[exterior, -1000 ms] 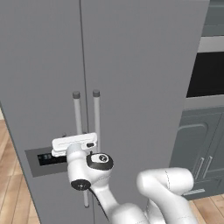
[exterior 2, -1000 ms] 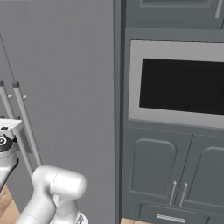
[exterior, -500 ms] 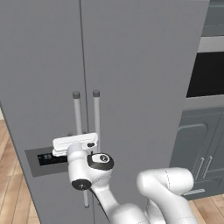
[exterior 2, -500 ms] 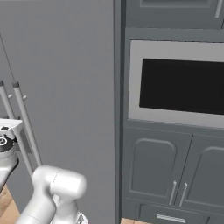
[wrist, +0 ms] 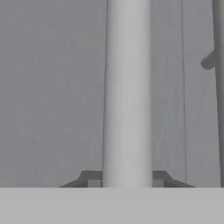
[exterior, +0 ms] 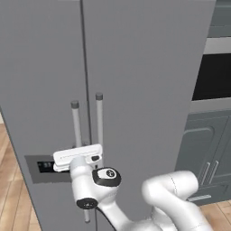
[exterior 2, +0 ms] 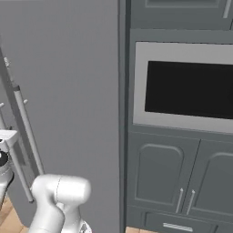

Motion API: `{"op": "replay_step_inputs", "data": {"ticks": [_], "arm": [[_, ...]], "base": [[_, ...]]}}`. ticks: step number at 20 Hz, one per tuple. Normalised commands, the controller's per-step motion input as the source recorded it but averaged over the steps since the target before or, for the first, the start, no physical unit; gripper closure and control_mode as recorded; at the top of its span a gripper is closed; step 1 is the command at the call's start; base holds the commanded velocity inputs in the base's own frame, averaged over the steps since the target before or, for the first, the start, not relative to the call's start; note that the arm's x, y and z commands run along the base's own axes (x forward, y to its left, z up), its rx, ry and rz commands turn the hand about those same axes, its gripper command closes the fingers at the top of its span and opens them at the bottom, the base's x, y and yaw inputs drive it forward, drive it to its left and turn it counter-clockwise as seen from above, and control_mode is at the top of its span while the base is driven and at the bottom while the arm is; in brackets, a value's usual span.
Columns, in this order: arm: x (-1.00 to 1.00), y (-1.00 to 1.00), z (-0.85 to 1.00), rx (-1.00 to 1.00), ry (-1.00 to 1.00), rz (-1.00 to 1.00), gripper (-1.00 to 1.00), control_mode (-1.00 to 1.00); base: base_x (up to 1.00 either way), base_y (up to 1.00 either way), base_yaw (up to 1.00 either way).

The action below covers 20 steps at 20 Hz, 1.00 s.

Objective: Open the freezer door, pick up the ice cube tray from the freezer, and place it on the dining counter.

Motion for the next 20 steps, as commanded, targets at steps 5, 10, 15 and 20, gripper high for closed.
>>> {"op": "replay_step_inputs", "data": {"ticks": [5, 10, 15, 20], "arm": [[-0.99, 0.63, 0.00, 0.00, 0.00, 0.00, 1.00, -1.00], [-1.00, 0.69, 0.00, 0.00, 0.01, 0.01, 1.00, -1.00], [-0.94, 0.70, 0.00, 0.00, 0.02, 0.02, 1.00, -1.00], [-0.72, 0.66, 0.00, 0.00, 0.03, 0.05, 1.00, -1.00]], "base": [[0.00, 0.00, 0.00], [0.00, 0.00, 0.00], [0.00, 0.00, 0.00], [0.00, 0.00, 0.00]]}}
